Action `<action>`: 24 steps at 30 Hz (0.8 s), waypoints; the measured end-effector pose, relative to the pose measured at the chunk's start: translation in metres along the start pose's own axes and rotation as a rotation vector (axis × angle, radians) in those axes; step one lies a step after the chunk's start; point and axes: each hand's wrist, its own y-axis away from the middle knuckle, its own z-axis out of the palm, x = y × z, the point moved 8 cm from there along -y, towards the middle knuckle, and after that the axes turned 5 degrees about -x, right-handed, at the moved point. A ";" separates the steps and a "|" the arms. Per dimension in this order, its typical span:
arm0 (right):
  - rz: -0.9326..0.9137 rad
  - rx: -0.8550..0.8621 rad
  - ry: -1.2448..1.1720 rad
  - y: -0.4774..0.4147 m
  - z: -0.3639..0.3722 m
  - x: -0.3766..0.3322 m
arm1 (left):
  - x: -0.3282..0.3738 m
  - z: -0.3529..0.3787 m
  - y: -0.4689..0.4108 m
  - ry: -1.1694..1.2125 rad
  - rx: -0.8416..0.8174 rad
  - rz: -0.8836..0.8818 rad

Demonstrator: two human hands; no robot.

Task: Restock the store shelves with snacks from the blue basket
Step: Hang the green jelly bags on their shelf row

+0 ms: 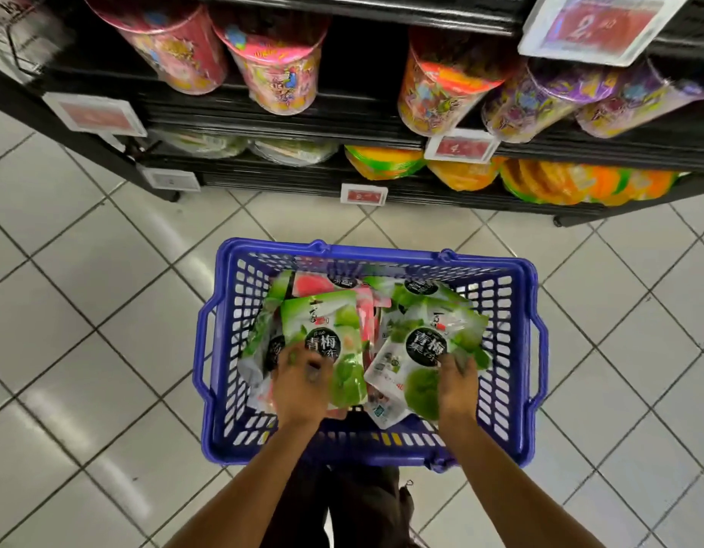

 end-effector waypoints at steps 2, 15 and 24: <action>0.031 -0.030 0.053 -0.011 0.003 0.004 | -0.011 -0.006 -0.012 0.133 0.104 -0.213; -0.058 -0.229 -0.038 0.029 -0.005 -0.047 | 0.020 -0.026 0.010 0.413 -0.155 -0.417; -0.304 -0.438 -0.279 0.194 -0.113 -0.184 | 0.192 -0.202 0.133 0.553 -0.164 -0.001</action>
